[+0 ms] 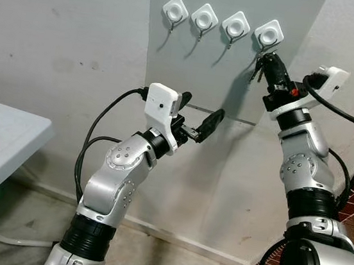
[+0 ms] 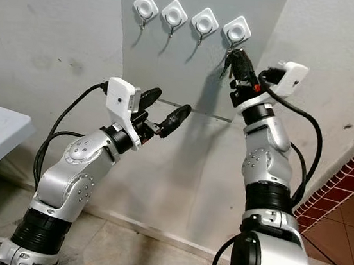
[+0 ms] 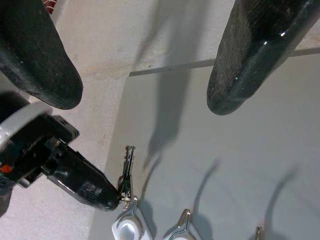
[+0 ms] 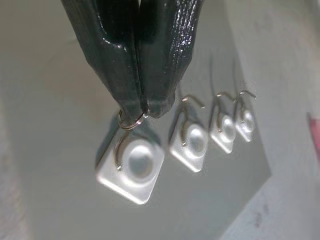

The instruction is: Hang keys on a hook

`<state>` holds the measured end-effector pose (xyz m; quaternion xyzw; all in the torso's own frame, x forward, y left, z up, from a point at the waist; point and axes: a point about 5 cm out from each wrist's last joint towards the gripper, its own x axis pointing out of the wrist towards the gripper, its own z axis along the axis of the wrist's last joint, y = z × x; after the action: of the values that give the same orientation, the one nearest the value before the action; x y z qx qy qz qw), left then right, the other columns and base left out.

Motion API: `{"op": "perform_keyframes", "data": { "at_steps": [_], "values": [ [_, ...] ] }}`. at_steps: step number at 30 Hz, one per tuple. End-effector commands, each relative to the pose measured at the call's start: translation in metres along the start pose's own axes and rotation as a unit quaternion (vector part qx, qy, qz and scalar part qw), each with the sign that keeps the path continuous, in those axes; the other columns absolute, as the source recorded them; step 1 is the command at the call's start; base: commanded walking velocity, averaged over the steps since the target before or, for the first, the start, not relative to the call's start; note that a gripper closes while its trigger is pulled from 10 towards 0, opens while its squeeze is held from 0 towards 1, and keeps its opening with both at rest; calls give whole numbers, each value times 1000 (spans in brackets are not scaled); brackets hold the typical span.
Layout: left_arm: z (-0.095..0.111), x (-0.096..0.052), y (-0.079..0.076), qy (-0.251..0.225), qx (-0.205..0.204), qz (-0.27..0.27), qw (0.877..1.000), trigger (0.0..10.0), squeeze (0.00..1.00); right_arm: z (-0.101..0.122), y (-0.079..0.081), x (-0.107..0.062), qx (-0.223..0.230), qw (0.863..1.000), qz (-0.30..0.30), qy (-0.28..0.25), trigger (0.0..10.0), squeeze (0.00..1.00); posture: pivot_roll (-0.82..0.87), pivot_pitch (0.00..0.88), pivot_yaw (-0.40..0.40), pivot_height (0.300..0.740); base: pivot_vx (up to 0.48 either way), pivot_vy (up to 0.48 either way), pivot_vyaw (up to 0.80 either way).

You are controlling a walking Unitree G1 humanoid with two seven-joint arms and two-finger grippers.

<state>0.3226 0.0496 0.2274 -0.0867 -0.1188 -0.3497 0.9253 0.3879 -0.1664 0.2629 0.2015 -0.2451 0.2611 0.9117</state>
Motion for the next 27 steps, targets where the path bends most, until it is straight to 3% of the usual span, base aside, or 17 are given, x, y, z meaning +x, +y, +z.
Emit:
{"op": "perform_keyframes", "data": {
  "at_steps": [1, 14, 27],
  "values": [
    [5, 0, -1, -7, -1, -3, 1000, 10000, 0, 10, 7, 5, -6, 999, 28, -16, 10000, 0, -18, 64, -32, 740, 0, 0, 0],
    [6, 0, -1, -10, -6, 2, 1000, 10000, 0, 8, 18, 13, 5, 997, 75, 3, 10000, 0, -17, 64, -35, 740, 0, 0, 0],
    [7, 0, -2, -12, -10, 4, 1000, 10000, 0, 13, 6, 16, 30, 999, 32, -9, 10000, 0, -14, 68, -41, 740, 0, 0, 0]
  ]
}}
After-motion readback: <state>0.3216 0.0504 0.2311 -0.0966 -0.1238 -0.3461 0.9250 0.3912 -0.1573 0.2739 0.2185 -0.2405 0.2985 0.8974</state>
